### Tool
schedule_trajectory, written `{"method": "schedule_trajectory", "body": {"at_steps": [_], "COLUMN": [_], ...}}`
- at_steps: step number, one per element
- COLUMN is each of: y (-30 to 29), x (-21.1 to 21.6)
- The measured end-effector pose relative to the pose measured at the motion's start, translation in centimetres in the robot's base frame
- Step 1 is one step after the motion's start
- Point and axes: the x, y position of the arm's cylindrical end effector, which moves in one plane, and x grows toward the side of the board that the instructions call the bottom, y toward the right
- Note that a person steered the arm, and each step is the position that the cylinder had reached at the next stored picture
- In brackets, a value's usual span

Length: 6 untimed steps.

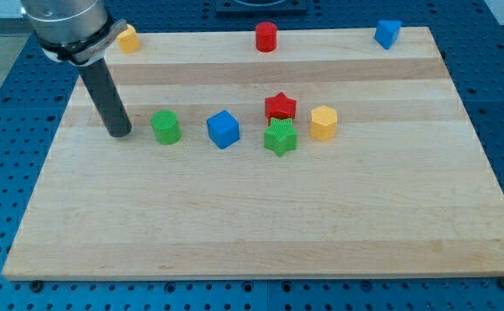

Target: Push the green circle closer to the blue cube

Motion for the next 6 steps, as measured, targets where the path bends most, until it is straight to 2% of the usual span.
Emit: {"method": "schedule_trajectory", "body": {"at_steps": [3, 5, 6], "y": [10.0, 11.0, 9.2], "x": [-1.0, -1.6, -1.8]}}
